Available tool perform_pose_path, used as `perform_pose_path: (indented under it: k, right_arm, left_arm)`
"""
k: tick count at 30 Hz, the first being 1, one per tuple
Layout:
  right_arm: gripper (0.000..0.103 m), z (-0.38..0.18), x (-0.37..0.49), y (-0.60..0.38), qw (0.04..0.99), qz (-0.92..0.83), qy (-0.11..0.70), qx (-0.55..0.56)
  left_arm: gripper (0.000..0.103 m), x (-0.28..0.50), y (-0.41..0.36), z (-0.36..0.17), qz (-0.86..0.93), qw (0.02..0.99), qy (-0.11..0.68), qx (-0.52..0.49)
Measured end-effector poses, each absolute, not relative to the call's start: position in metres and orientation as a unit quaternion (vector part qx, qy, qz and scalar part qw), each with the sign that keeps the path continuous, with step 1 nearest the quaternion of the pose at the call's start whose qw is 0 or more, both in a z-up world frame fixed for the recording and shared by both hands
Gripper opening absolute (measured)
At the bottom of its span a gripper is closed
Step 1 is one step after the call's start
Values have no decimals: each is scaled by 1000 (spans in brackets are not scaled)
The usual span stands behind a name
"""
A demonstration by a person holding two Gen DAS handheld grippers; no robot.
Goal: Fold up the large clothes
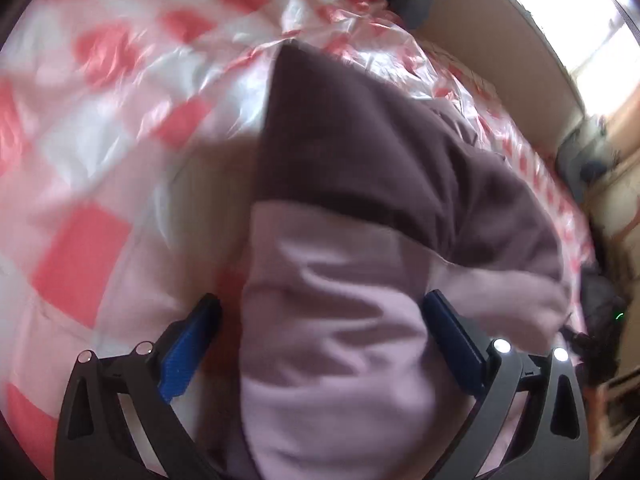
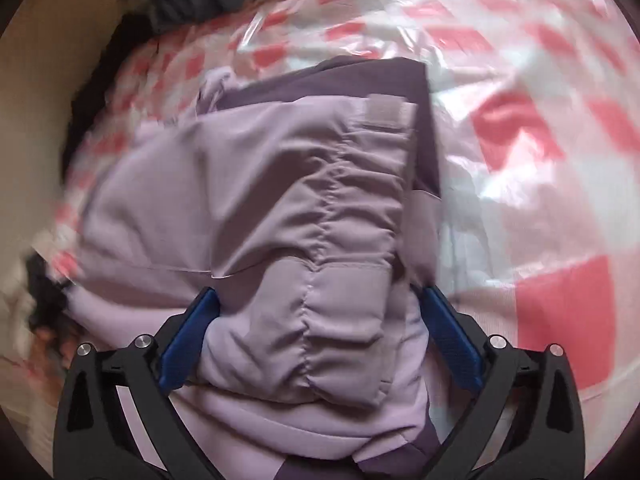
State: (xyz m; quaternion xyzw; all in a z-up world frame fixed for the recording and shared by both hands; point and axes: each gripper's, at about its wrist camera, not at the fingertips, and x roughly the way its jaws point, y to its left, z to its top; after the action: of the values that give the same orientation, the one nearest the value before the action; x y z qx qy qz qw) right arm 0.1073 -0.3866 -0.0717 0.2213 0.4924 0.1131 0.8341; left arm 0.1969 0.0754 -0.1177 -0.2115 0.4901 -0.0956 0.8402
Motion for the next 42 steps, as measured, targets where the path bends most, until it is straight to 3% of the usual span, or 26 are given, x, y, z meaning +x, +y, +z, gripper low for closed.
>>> perform_pose_path:
  k: [2,8,17,28,34,39,42]
  right_arm:
    - [96,-49,88,-397,832,117,478,257]
    - [96,7,-49,-407,829,172,471,247]
    - [96,-34,-232,-427,756,216,500,363]
    - [96,-59,-298,-416,720,223,529,389]
    - [96,-31,-315,-410,721,284,466,428]
    - [96,-43,-315,-411,728,215,527,383]
    - [96,-47,-316,-410,713,236,522,404]
  left_arm:
    - [97,179,87,-97,-91,834,487,-243]
    - [97,82,121,-43,-135,847,473,-203]
    - [97,-81,190,-80,-136,784,539,-276]
    - [97,-169,170,-94,-209,732,570,-311]
    - [97,-192,190,-86,-263,697,527,-408]
    - [97,-191,183,-97,-234,699,572,-360]
    - [97,-191,172,-98,-246,695,578,-350]
